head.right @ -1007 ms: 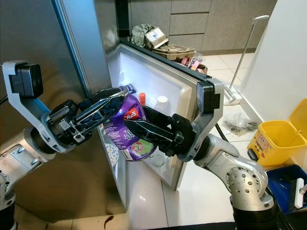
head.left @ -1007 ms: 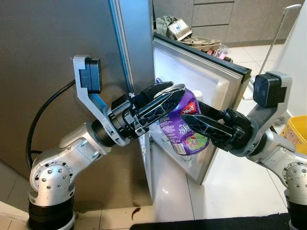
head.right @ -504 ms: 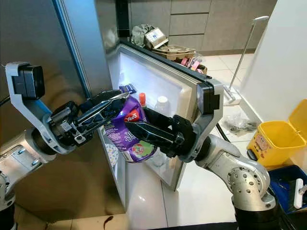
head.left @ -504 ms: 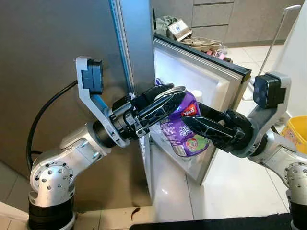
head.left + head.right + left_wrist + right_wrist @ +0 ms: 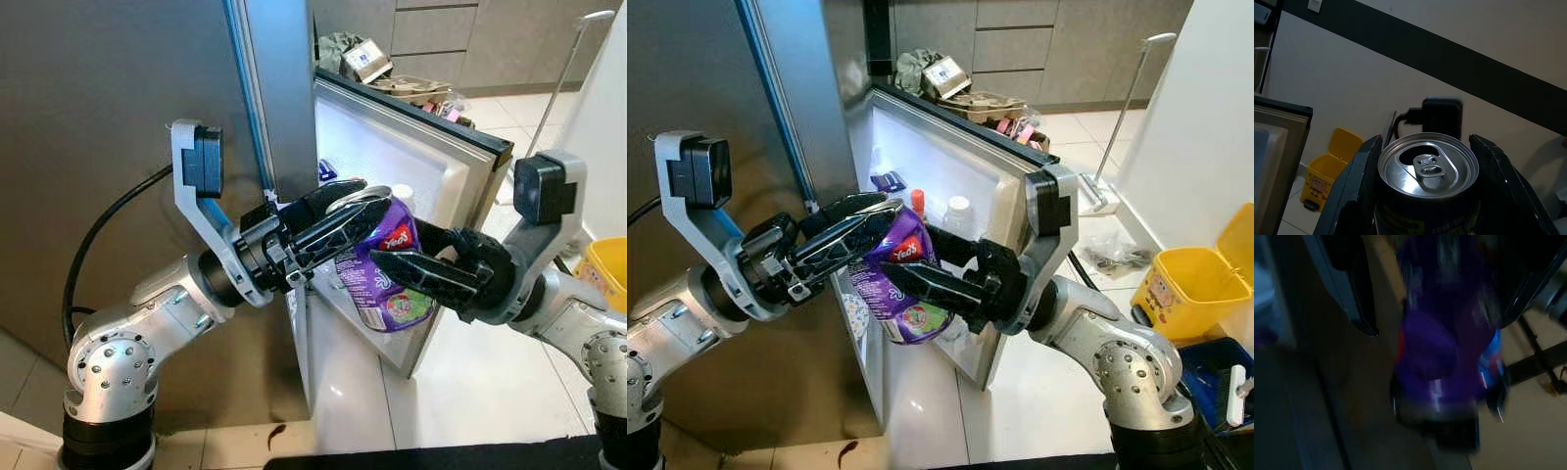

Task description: Restocking fridge

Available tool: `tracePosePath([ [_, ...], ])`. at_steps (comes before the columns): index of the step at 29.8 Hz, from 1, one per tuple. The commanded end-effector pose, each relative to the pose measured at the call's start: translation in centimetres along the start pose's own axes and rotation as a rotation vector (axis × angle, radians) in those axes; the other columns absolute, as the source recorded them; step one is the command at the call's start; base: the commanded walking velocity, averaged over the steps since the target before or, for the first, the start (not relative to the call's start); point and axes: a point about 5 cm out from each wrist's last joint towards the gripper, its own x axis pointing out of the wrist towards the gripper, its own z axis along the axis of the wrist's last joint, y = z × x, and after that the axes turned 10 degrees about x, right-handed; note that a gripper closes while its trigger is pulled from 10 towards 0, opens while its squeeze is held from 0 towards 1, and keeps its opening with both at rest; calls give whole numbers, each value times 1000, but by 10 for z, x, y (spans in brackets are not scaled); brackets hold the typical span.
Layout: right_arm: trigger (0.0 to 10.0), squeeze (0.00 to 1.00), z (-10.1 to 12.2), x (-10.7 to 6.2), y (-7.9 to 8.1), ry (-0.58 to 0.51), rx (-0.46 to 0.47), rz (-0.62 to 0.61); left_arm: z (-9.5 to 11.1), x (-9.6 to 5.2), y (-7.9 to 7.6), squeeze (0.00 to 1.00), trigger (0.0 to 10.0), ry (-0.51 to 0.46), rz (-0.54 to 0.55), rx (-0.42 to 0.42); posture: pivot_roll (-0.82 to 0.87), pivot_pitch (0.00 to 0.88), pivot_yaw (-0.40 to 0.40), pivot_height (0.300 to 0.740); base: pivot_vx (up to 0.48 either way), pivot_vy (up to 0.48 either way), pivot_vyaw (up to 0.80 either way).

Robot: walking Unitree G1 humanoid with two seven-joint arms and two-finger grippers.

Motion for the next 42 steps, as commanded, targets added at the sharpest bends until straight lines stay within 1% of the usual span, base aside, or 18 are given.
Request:
tracePosePath([
  [1,10000,0,-12,-2,-2,65,44,-5,1,3,-7,0,10000,23,-45,15,-76,95,-5,740,0,0,0],
  [2,10000,0,-12,-2,-2,65,44,-5,1,3,-7,0,10000,23,-45,15,-76,95,-5,740,0,0,0],
  [5,10000,0,-20,-8,-2,123,73,-18,0,4,-10,0,10000,37,-60,22,-78,98,-6,740,0,0,0],
  [12,10000,0,-24,-13,-3,170,94,-26,-5,5,-13,0,10000,61,-84,22,-78,98,-6,740,0,0,0],
  [16,10000,0,-23,-12,-4,177,88,-27,-9,5,-15,0,10000,88,-98,23,-83,99,-7,740,0,0,0],
  [18,10000,0,-22,-12,-5,197,80,-23,-15,3,-18,0,10000,128,-120,16,-81,102,-7,740,0,0,0],
  [20,10000,0,-22,-12,-5,197,80,-23,-15,3,-18,0,10000,128,-120,16,-81,102,-7,740,0,0,0],
  [23,10000,0,-22,-13,-5,244,72,-17,-24,0,-23,0,10000,199,-158,17,-79,102,-8,740,0,0,0],
  [26,10000,0,-21,-15,-4,279,58,-21,-31,-2,-22,0,10000,251,-169,36,-85,103,-7,740,0,0,0],
  [31,10000,0,-20,-17,-3,290,49,-22,-32,-3,-22,0,10000,263,-175,45,-87,104,-7,740,0,0,0],
  [33,10000,0,-20,-19,-4,301,44,-30,-36,-4,-24,0,10000,280,-191,46,-88,105,-9,740,0,0,0],
  [37,10000,0,-21,-20,-4,312,43,-30,-38,-3,-26,0,10000,280,-201,38,-90,104,-9,740,0,0,0],
  [42,10000,0,-26,-19,-5,352,32,-24,-43,-4,-29,0,10000,308,-234,49,-87,98,-9,740,0,0,0],
])
